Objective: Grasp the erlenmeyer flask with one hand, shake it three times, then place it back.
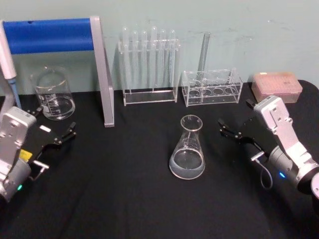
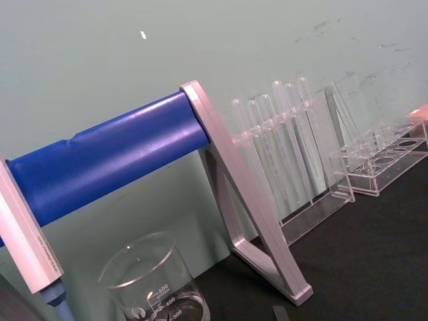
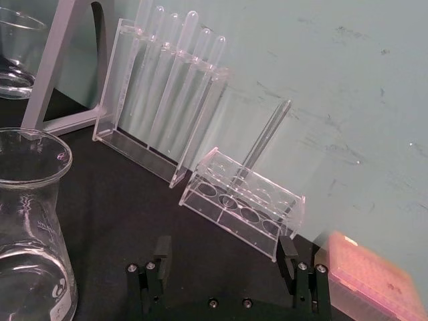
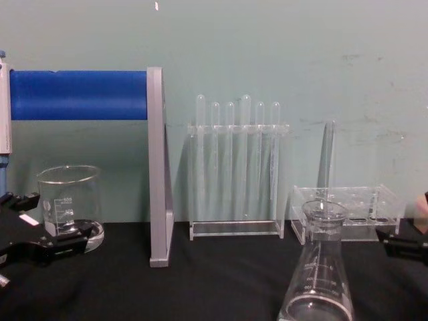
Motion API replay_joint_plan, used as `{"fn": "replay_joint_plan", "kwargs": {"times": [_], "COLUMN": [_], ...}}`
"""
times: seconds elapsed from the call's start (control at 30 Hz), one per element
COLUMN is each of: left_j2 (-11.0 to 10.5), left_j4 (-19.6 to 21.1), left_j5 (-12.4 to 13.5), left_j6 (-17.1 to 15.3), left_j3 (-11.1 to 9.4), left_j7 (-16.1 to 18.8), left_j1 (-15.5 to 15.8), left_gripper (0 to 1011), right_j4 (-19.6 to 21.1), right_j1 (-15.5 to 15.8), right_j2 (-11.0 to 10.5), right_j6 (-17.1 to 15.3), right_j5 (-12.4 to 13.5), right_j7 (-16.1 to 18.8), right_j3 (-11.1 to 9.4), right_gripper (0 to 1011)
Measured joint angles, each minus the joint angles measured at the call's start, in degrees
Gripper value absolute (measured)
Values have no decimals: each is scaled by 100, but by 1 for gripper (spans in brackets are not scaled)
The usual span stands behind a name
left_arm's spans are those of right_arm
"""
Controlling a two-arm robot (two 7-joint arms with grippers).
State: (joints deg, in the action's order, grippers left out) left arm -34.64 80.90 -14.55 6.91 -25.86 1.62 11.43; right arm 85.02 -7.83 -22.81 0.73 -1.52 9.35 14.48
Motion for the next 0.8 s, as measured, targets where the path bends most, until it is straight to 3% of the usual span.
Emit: {"fn": "replay_joint_plan", "kwargs": {"times": [0.8], "left_j2": [0], "left_j4": [0], "left_j5": [0], "left_j6": [0], "left_j3": [0], "left_j7": [0], "left_j1": [0], "left_gripper": [1001], "right_j4": [4], "right_j1": [0], "right_j2": [-4], "right_j6": [-7], "right_j5": [17], "right_j7": [0], "right_j3": [3], "right_gripper": [1003]}}
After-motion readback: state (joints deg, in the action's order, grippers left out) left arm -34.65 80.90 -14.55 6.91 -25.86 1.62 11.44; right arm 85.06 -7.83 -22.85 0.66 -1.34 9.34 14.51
